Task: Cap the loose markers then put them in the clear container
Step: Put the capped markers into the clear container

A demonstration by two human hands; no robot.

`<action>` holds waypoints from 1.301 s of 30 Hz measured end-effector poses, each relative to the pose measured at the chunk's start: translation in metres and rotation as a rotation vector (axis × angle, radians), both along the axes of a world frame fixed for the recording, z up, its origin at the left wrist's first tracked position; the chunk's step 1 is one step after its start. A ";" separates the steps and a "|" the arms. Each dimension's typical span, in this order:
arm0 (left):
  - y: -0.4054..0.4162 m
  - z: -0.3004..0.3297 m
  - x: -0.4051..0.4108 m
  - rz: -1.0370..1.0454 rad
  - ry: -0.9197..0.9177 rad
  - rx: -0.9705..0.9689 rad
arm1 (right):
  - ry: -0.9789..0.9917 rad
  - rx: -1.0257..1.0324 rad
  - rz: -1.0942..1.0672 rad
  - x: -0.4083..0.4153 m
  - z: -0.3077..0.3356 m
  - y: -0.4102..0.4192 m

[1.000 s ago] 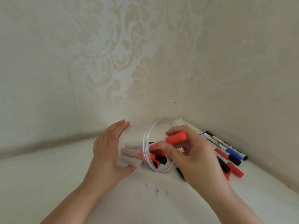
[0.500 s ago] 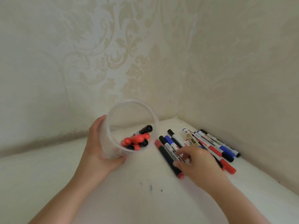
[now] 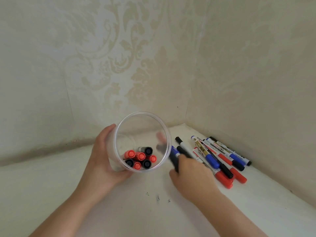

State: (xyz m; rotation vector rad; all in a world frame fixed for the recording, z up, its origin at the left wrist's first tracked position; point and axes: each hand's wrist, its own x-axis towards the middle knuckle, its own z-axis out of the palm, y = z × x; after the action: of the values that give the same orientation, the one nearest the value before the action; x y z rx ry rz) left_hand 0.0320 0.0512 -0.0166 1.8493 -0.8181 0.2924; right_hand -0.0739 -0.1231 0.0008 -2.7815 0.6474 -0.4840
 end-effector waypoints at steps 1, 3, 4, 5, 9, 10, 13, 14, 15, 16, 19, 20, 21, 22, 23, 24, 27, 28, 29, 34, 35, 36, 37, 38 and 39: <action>0.000 -0.001 0.002 -0.002 0.004 -0.001 | -0.147 0.201 -0.027 -0.005 0.007 -0.001; -0.001 -0.004 0.008 -0.018 0.039 0.007 | -0.447 0.652 -0.035 -0.016 0.025 -0.002; -0.003 -0.005 0.013 -0.034 0.050 0.006 | -0.574 0.806 -0.026 -0.022 0.033 -0.001; -0.003 -0.006 0.016 -0.050 0.045 0.000 | -0.682 0.889 -0.018 -0.029 0.040 0.000; -0.005 -0.008 0.013 -0.047 -0.042 -0.004 | -1.017 0.887 0.205 -0.047 0.053 0.014; -0.005 -0.007 0.009 -0.046 -0.062 -0.005 | -1.027 0.851 0.318 -0.048 0.054 0.019; -0.009 -0.005 0.003 -0.066 -0.087 0.020 | -0.928 0.624 0.457 -0.038 0.047 0.027; -0.010 -0.005 0.003 -0.077 -0.090 0.021 | -0.889 0.550 0.425 -0.033 0.045 0.027; -0.011 -0.005 0.002 -0.082 -0.097 0.024 | -0.849 0.494 0.383 -0.029 0.044 0.026; -0.011 -0.005 0.002 -0.083 -0.107 0.033 | -0.813 0.465 0.343 -0.026 0.045 0.025; -0.011 -0.006 0.001 -0.072 -0.128 0.059 | -0.808 0.487 0.267 -0.023 0.052 0.023; -0.010 -0.006 0.001 -0.067 -0.133 0.063 | -0.840 0.502 0.256 -0.024 0.054 0.023; -0.010 -0.006 0.001 -0.065 -0.140 0.064 | -0.880 0.512 0.255 -0.025 0.055 0.024; -0.010 -0.005 0.001 -0.068 -0.146 0.063 | -0.916 0.515 0.265 -0.028 0.056 0.025; -0.010 -0.005 0.001 -0.071 -0.148 0.060 | -0.953 0.506 0.277 -0.029 0.057 0.027; -0.010 -0.005 0.002 -0.076 -0.144 0.057 | -0.975 0.494 0.277 -0.031 0.056 0.029; -0.009 -0.005 0.001 -0.088 -0.130 0.045 | -0.905 0.537 0.256 -0.031 0.057 0.034; -0.009 -0.005 0.001 -0.090 -0.136 0.047 | -0.835 0.536 0.255 -0.031 0.059 0.036; -0.009 -0.004 -0.001 -0.093 -0.151 0.051 | -0.751 0.522 0.260 -0.030 0.059 0.036; -0.010 -0.005 0.000 -0.082 -0.209 0.075 | -0.704 0.641 0.252 -0.030 0.063 0.031; -0.009 -0.005 0.000 -0.080 -0.211 0.079 | -0.756 0.658 0.241 -0.031 0.063 0.029; -0.010 -0.006 0.001 -0.076 -0.214 0.081 | -0.787 0.684 0.243 -0.032 0.062 0.028; -0.010 -0.006 0.002 -0.073 -0.213 0.081 | -0.788 0.700 0.254 -0.031 0.061 0.028; -0.010 -0.006 0.002 -0.073 -0.202 0.076 | -0.765 0.688 0.267 -0.031 0.061 0.030; -0.010 -0.006 0.002 -0.072 -0.184 0.069 | -0.723 0.651 0.283 -0.031 0.059 0.032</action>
State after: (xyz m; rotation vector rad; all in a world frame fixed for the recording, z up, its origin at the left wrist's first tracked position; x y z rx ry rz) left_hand 0.0341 0.0414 -0.0226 1.8717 -1.0305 0.3975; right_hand -0.1045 -0.0913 0.0599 -1.8547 0.1788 -0.9401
